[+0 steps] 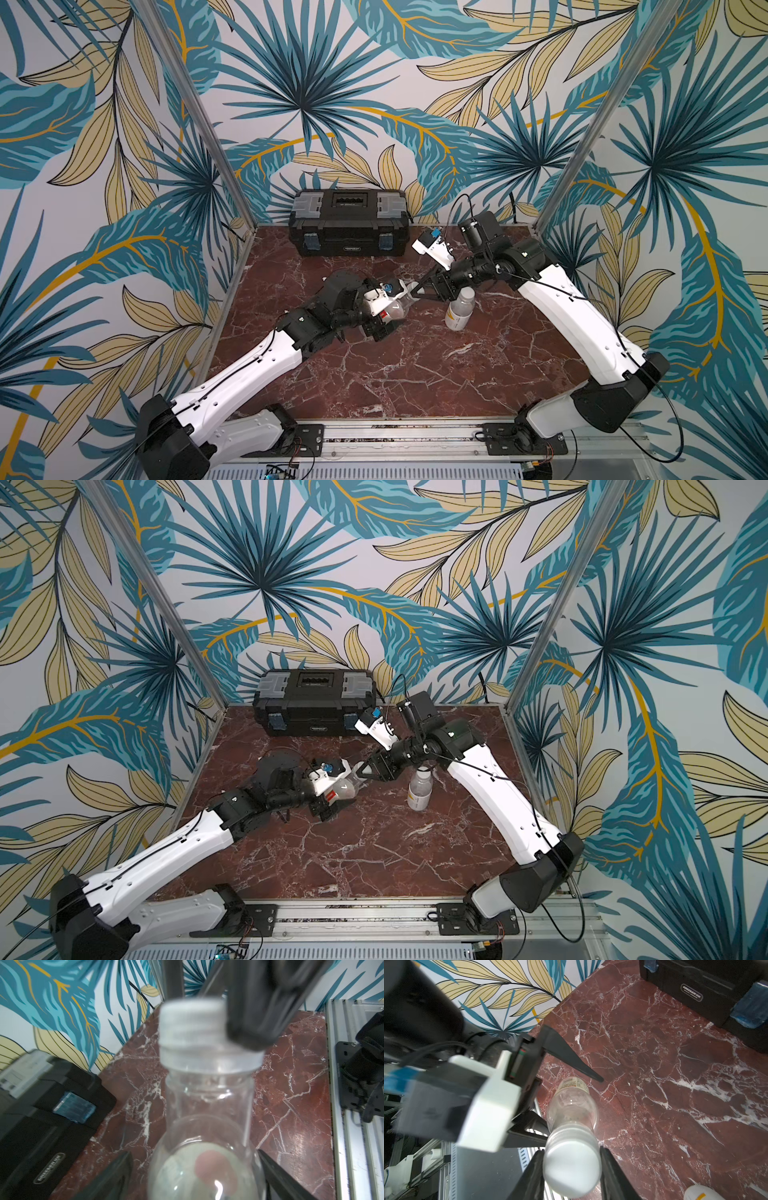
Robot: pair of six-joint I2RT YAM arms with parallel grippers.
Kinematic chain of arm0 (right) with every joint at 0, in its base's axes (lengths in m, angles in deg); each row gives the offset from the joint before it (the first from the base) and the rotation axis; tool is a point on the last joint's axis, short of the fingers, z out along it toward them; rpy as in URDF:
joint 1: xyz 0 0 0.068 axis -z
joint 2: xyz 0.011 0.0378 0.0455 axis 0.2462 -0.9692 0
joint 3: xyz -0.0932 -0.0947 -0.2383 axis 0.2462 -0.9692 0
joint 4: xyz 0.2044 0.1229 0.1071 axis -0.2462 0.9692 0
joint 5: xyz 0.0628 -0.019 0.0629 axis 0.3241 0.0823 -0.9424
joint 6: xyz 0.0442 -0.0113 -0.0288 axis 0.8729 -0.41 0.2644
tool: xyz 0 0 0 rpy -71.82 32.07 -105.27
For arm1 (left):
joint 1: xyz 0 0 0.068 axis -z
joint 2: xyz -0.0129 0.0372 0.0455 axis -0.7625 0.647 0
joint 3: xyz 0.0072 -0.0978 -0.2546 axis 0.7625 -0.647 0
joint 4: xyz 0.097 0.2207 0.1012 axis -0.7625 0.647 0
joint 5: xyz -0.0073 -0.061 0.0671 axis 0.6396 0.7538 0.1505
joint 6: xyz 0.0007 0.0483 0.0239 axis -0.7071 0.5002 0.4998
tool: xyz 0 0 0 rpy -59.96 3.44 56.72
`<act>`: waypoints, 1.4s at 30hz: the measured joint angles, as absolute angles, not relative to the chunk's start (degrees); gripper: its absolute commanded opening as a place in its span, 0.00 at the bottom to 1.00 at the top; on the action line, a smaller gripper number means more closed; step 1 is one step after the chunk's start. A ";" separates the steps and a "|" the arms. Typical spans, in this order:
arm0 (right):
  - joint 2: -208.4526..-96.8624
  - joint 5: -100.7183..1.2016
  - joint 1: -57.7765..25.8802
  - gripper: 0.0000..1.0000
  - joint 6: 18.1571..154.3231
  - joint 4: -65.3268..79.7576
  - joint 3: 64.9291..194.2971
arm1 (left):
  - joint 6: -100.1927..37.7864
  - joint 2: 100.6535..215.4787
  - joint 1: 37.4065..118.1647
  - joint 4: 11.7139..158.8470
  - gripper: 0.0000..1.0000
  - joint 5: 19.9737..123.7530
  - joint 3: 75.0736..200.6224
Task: Screw on the bottle caps
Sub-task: Screw the bottle cap onto the plastic bottle, then place the plastic bottle at the center of the board.
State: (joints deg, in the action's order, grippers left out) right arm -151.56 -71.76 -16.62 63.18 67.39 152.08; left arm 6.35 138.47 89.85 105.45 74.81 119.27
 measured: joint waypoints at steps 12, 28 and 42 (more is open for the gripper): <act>-156.83 -52.55 -19.50 0.00 65.50 71.82 159.64 | 4.10 134.38 89.98 100.66 1.00 65.59 116.42; -168.56 -36.46 -24.90 0.00 67.29 72.52 161.76 | -2.02 129.18 89.39 96.18 1.00 38.95 115.44; -168.96 -35.13 -24.90 0.08 68.67 71.34 158.70 | -3.55 129.27 88.52 96.25 1.00 36.48 115.24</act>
State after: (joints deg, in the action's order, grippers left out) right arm -168.96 -35.13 -24.90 68.67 71.34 158.70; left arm -3.55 129.27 88.52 96.25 36.48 115.24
